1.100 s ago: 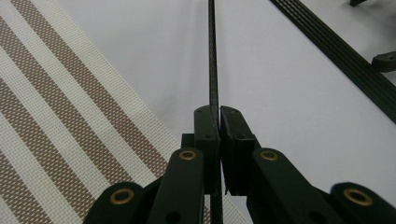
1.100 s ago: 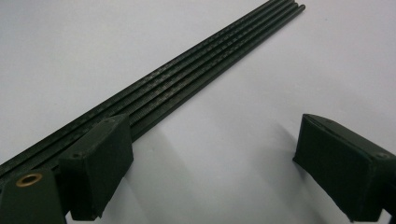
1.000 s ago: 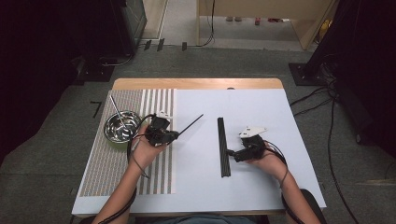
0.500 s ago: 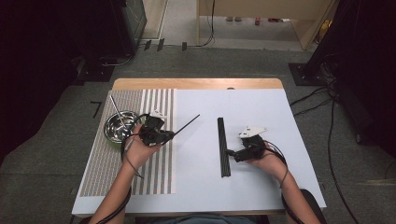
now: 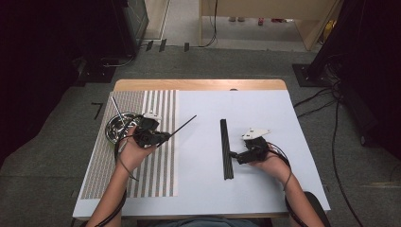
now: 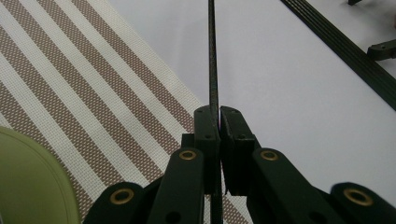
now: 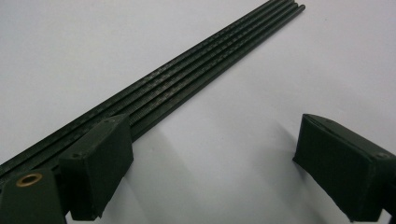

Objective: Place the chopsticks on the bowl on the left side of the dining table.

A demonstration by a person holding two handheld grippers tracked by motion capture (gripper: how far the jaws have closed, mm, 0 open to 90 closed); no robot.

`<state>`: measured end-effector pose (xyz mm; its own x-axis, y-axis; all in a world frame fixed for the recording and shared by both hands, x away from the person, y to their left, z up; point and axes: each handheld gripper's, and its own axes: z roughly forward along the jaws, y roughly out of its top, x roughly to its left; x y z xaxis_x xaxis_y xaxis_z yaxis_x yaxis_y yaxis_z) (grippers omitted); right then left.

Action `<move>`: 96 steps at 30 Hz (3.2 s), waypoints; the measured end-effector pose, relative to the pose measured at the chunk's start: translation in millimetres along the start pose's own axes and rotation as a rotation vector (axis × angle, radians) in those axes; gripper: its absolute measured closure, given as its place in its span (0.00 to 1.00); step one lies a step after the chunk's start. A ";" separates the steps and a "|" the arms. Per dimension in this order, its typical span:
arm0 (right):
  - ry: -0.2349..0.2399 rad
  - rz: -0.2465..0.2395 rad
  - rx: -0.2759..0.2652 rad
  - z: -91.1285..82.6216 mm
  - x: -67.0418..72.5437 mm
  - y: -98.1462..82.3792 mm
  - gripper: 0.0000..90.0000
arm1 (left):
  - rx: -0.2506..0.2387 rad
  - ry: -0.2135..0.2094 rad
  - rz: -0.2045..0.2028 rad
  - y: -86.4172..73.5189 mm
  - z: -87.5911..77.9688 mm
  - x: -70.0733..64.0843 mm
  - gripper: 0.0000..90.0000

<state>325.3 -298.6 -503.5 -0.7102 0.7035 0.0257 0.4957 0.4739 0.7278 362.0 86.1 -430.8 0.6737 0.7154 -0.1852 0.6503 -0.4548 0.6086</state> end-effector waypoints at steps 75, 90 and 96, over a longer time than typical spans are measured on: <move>-0.001 -0.001 0.000 0.0 0.0 0.0 0.12 | -0.012 0.111 -0.073 -33.6 -60.7 63.9 0.97; 0.000 0.001 0.000 0.0 0.1 0.0 0.12 | -0.014 0.139 -0.105 -44.1 -67.4 78.8 0.97; 0.000 0.001 0.000 0.0 0.1 0.0 0.12 | -0.016 0.151 -0.115 -48.6 -67.7 84.5 0.97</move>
<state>325.2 -298.5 -503.5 -0.7097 0.7040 0.0262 0.4964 0.4734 0.7277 363.5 204.6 -423.8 0.5345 0.8340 -0.1373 0.7133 -0.3580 0.6026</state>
